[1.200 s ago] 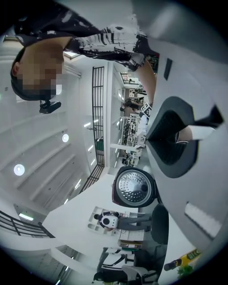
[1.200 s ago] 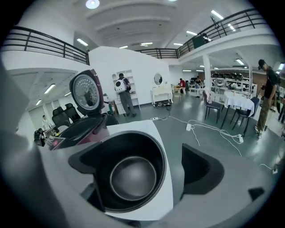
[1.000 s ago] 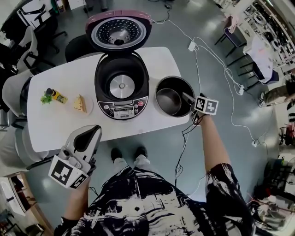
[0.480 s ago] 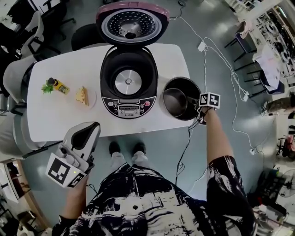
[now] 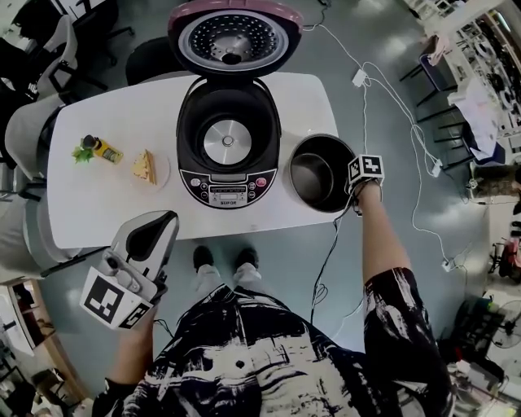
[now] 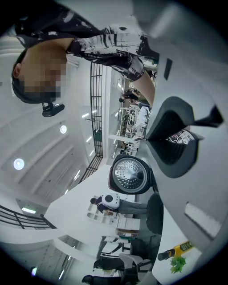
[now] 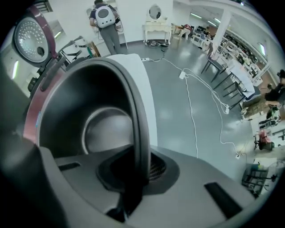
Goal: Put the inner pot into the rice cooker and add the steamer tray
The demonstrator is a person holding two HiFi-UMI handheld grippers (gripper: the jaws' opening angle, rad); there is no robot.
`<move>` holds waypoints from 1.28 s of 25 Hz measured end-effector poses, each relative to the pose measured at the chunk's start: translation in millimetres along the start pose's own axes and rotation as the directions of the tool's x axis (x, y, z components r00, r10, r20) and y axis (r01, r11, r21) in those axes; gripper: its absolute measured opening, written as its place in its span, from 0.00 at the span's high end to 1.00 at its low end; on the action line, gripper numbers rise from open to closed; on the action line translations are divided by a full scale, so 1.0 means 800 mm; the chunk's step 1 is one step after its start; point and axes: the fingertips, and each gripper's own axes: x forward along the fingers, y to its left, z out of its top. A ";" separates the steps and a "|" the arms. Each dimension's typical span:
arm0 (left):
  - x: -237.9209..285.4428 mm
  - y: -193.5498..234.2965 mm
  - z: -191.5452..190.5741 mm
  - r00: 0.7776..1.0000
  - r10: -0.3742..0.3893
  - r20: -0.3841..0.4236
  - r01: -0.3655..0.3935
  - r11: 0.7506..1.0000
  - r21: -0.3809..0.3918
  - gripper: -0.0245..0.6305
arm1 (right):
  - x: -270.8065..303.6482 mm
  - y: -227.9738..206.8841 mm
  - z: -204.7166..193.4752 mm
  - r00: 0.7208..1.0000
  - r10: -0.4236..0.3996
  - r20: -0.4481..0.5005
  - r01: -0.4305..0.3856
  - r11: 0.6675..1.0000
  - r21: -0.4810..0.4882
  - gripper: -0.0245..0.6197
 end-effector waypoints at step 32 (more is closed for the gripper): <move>-0.004 -0.029 0.035 0.986 -0.130 0.109 0.128 0.992 0.024 0.96 | -0.246 0.027 0.048 0.930 0.249 0.269 -0.275 0.960 0.062 0.96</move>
